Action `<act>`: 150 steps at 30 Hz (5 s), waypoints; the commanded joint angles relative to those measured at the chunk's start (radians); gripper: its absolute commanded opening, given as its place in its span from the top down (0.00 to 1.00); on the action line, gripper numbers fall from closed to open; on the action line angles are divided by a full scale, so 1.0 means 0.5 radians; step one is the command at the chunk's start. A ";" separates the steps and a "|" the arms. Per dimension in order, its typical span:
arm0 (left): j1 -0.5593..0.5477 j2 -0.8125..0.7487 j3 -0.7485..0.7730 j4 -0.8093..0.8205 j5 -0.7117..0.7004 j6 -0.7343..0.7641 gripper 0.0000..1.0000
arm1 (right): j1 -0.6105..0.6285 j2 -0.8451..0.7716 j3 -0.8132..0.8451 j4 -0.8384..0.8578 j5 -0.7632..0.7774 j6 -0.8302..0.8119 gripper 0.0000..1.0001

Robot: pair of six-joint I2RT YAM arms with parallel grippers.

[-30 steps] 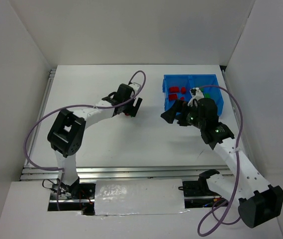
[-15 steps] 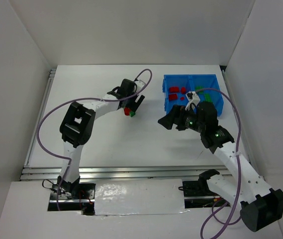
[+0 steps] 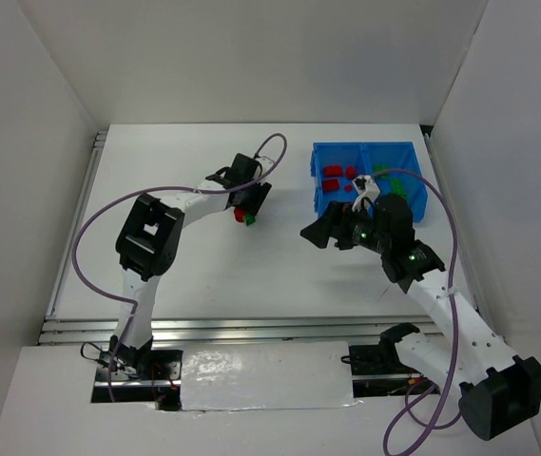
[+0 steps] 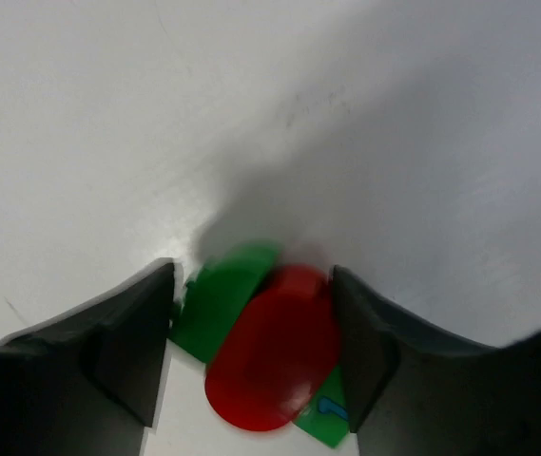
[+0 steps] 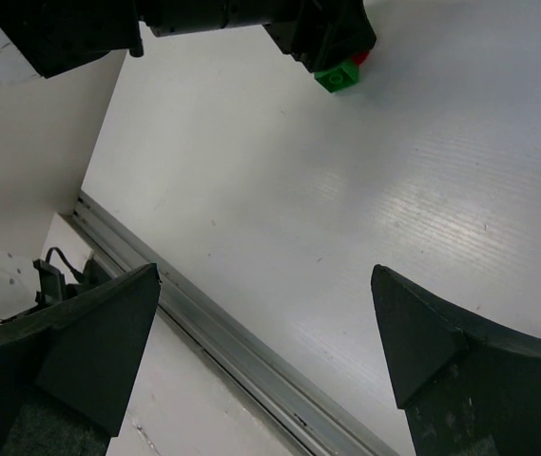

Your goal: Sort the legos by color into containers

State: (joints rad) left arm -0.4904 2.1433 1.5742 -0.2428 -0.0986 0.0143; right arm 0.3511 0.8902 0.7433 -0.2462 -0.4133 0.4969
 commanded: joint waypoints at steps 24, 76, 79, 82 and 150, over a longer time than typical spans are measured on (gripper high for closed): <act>-0.028 -0.495 -0.409 0.068 -0.112 -0.838 1.00 | 0.172 0.398 -0.379 0.894 0.075 0.488 0.01; -0.394 -1.329 -0.734 -0.205 -0.088 -1.784 0.04 | 0.709 1.171 -0.486 2.640 0.251 0.516 1.00; -0.391 -1.430 -0.697 -0.220 -0.018 -1.625 0.00 | 0.614 1.061 -0.560 2.640 -0.052 0.528 1.00; -0.394 -1.613 -0.740 -0.162 0.172 -1.419 0.00 | 0.528 0.878 -0.572 2.466 -0.298 0.608 1.00; -0.394 -2.446 -1.439 0.725 1.750 -1.188 1.00 | 0.488 -0.320 -0.385 1.302 -0.750 0.292 0.34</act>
State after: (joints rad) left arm -0.6884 0.9371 0.8505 0.0448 0.7391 -0.5941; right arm 0.5991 0.6998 0.5213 0.3725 -0.7681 0.6472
